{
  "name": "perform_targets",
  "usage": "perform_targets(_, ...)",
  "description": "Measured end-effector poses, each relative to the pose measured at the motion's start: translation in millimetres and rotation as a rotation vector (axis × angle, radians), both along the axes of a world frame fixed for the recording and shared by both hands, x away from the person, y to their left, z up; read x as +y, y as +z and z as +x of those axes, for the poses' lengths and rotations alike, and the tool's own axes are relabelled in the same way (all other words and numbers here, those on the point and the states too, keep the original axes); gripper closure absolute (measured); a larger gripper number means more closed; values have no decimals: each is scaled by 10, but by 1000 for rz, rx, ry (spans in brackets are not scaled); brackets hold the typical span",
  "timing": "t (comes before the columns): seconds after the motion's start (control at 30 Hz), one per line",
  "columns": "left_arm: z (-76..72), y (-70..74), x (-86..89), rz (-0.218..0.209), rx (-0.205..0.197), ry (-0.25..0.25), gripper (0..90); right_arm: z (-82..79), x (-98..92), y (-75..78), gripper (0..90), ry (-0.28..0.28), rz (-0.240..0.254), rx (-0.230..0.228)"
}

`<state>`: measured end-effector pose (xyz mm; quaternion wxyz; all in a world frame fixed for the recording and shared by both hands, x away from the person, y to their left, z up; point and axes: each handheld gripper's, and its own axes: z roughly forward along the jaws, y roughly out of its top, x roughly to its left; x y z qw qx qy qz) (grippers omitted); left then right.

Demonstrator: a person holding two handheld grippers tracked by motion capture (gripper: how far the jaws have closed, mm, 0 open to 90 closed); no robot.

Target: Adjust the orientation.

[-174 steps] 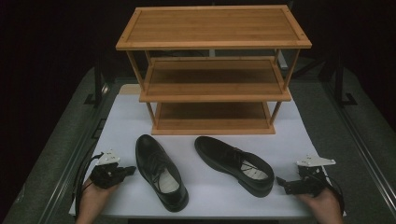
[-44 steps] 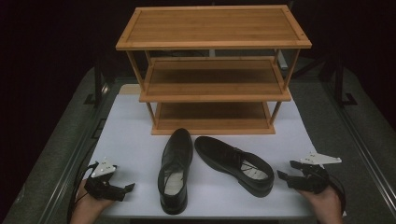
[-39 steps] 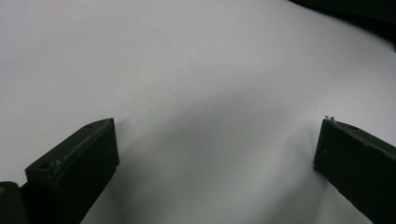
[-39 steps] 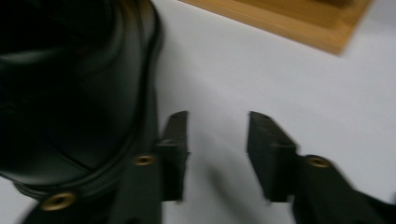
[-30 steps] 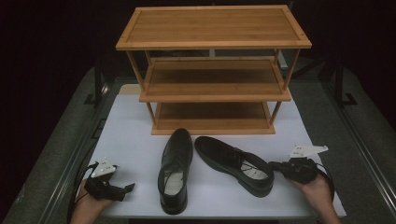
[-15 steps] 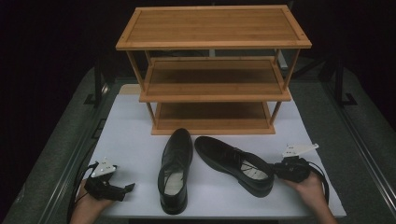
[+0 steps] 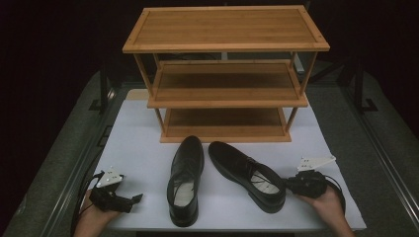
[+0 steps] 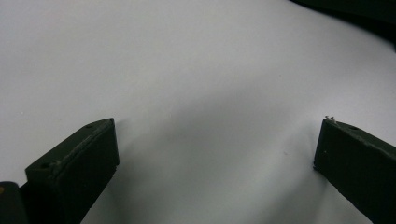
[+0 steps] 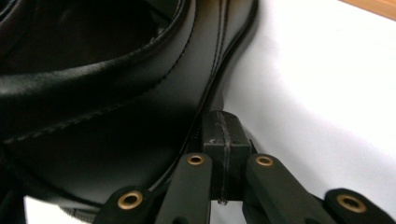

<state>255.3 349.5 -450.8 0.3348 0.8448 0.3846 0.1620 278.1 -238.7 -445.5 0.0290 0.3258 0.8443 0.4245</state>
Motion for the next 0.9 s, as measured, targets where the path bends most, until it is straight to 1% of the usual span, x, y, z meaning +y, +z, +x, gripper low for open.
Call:
perform_targets(0.07, 0, -1, 0, -1, 0, 0, 0, -33, 28, 1, 897, 21, 1, 5)
perform_targets(0.13, 0, 0, 0, 0, 0, 0, 0, -42, 36, 1, 897, 26, 1, 6)
perform_targets(0.4, 1, 1, 0, 0, 1, 0, 0, -108, 156, 9, 897, 87, 4, 20)
perform_targets(0.77, 1, 0, 0, 0, 1, 0, 0, -164, 385, 29, 897, 170, -2, 28)
perform_targets(0.9, 1, 0, 0, 0, 1, 0, 0, -186, 441, 34, 897, 183, -3, 32)
